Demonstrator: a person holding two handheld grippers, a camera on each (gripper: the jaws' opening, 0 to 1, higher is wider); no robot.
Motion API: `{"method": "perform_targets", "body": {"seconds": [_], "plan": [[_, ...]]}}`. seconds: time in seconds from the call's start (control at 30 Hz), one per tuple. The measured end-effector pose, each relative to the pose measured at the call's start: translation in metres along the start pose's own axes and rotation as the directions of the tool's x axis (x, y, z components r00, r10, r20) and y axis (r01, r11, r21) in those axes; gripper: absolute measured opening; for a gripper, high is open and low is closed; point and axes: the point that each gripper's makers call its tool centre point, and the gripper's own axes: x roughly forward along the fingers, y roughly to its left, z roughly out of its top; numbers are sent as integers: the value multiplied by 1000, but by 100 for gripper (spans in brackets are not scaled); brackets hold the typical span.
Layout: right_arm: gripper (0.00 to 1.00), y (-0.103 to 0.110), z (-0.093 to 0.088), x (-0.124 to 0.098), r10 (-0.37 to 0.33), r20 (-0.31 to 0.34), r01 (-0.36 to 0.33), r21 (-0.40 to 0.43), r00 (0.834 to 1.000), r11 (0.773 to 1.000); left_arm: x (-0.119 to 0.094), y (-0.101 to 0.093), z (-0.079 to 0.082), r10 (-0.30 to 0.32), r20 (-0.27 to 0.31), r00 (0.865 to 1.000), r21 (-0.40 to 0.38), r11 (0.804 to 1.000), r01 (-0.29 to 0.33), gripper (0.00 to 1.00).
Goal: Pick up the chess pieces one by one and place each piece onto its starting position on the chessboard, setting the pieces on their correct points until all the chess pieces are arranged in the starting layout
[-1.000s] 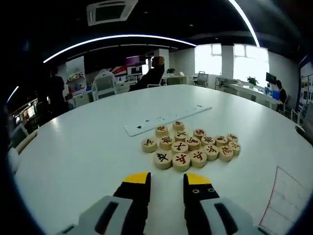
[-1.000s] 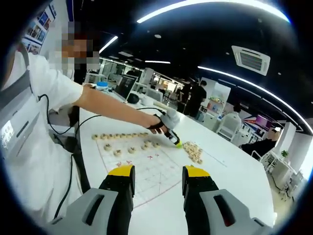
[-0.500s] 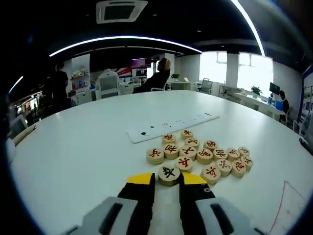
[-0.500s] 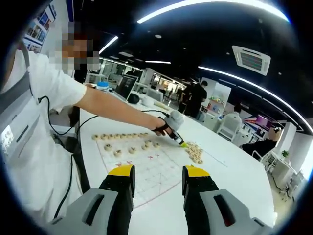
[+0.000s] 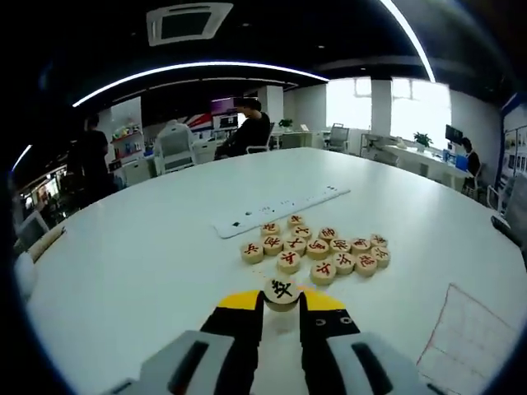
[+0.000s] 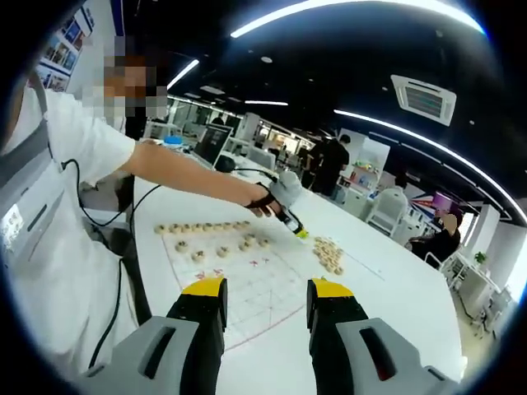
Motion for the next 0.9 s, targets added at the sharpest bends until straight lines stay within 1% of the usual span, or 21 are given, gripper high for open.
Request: {"method": "perform_targets", "body": {"seconds": [0.03, 0.07, 0.1, 0.13, 0.17, 0.2, 0.27, 0.3, 0.37, 0.43, 0.47, 0.5, 0.53, 0.6, 0.63, 0.67, 0.8, 0.9], "plan": [[40, 1, 1, 0, 1, 0, -1, -3, 1000, 1000, -9, -7, 4, -26, 19, 999, 28, 999, 26, 20], [40, 2, 3, 0, 3, 1, -3, -6, 1000, 1000, -19, -12, 5, -43, 26, 999, 41, 998, 42, 20], [40, 3, 3, 0, 4, 3, -4, -8, 1000, 1000, -30, -16, 6, -57, 29, 998, 50, 997, 56, 20], [40, 3, 4, 0, 6, 4, -6, -10, 1000, 1000, -41, -21, 8, -76, 44, 996, 58, 996, 74, 20], [40, 2, 4, 0, 6, 4, -6, -11, 1000, 1000, -49, -25, 8, -89, 50, 995, 64, 994, 86, 20], [40, 1, 4, 0, 5, 2, -5, -12, 1000, 1000, -61, -29, 7, -107, 53, 993, 70, 992, 104, 20], [40, -1, 4, 0, 4, -1, -4, -10, 1000, 1000, -84, -41, 7, -154, 77, 985, 79, 986, 148, 20], [40, -1, 3, 0, 6, -2, -6, -9, 1000, 1000, -96, -46, 4, -168, 79, 983, 83, 983, 162, 20], [40, 2, 1, -1, 16, -7, -16, -16, 1000, 1000, -121, -57, 0, -208, 98, 973, 88, 976, 200, 20], [40, 6, -1, -3, 32, -14, -32, -26, 999, 999, -140, -64, -5, -231, 111, 967, 93, 971, 221, 20], [40, 8, -2, -3, 36, -17, -37, -32, 999, 999, -150, -68, -6, -248, 123, 961, 87, 967, 239, 20], [40, 8, -2, -3, 37, -18, -37, -33, 999, 999, -153, -70, -7, -256, 126, 958, 85, 965, 247, 20], [40, 8, -2, -3, 39, -15, -39, -31, 999, 999, -167, -79, -10, -288, 142, 947, 60, 957, 282, 20], [40, 9, -2, -4, 41, -9, -41, -28, 999, 999, -176, -85, -14, -309, 150, 939, 47, 951, 306, 20], [40, 8, -2, -4, 41, -9, -41, -27, 999, 999, -186, -91, -20, -320, 157, 934, 46, 947, 317, 20], [40, 8, -2, -4, 40, -9, -40, -25, 999, 999, -191, -95, -23, -327, 164, 931, 49, 945, 324, 20], [40, 11, -6, -5, 53, -19, -54, -27, 998, 998, -210, -119, -40, -374, 179, 910, 36, 927, 374, 20], [40, 16, -9, -6, 72, -26, -73, -36, 997, 997, -221, -136, -56, -397, 162, 903, 78, 918, 389, 20]]}}
